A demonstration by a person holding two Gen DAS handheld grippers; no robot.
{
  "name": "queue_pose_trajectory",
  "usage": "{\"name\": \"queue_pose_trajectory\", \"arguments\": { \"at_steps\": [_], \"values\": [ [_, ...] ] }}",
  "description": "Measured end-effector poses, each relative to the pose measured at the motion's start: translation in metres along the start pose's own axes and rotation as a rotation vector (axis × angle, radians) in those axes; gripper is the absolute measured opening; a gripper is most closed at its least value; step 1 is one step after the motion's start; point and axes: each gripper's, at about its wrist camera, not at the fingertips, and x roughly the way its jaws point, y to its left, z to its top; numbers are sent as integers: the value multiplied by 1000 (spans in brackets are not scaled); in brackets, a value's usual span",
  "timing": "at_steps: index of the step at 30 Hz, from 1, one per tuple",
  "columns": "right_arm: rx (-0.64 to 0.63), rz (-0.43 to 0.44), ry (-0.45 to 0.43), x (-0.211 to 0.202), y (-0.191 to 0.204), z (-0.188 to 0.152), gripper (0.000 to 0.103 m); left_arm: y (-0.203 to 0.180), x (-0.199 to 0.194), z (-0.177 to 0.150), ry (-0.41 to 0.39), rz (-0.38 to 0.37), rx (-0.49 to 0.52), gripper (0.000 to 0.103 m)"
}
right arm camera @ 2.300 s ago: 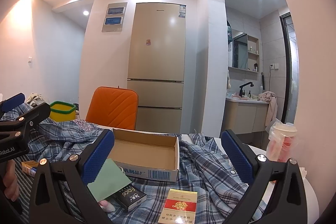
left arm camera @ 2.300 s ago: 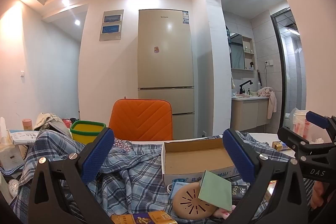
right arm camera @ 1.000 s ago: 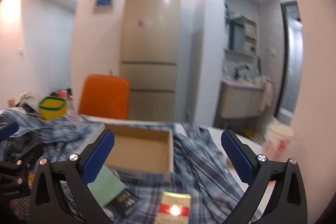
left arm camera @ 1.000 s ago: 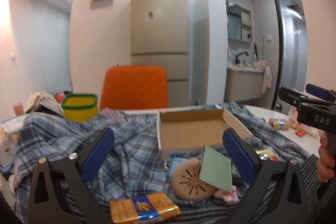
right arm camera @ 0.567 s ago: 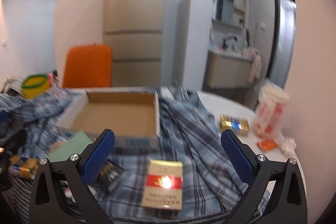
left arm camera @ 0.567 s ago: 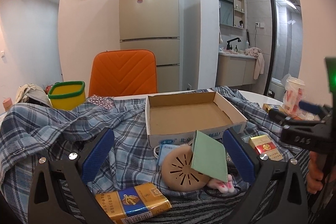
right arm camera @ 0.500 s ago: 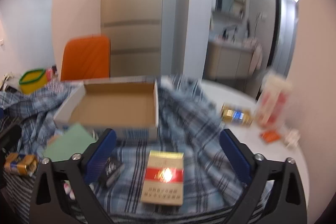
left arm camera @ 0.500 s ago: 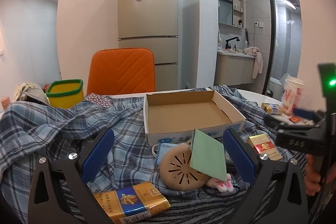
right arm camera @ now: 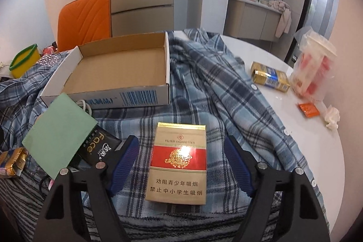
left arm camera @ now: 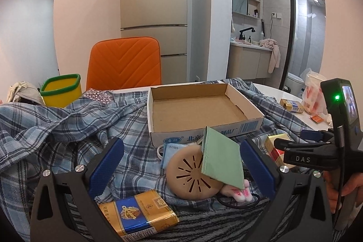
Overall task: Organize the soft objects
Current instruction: 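Lower the right gripper onto the red-and-gold cigarette pack and grasp it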
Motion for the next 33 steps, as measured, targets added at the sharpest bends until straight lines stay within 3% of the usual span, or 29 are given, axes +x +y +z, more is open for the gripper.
{"name": "queue_pose_trajectory", "arguments": {
  "at_steps": [5,11,12,14,19,22,26,33],
  "values": [
    [2,7,71,15,-1,-2,67,0,1,-1,7,-6,-1,102],
    [16,24,131,28,-4,-3,66,-1,0,-1,4,-14,7,102],
    [17,24,137,29,-3,-4,59,-1,0,-2,7,-15,10,102],
    [18,25,140,30,-3,-3,58,-4,1,-2,17,-18,21,102],
    [13,18,44,11,-2,-2,58,-6,1,-3,19,-48,35,102],
    [4,24,-8,1,0,-1,58,-11,4,-2,40,-91,55,96],
    [-13,29,-26,-4,5,1,58,-22,15,-1,101,-123,97,84],
    [-30,40,-125,-25,6,-1,58,-30,47,-7,266,-141,130,81]
  ]
}}
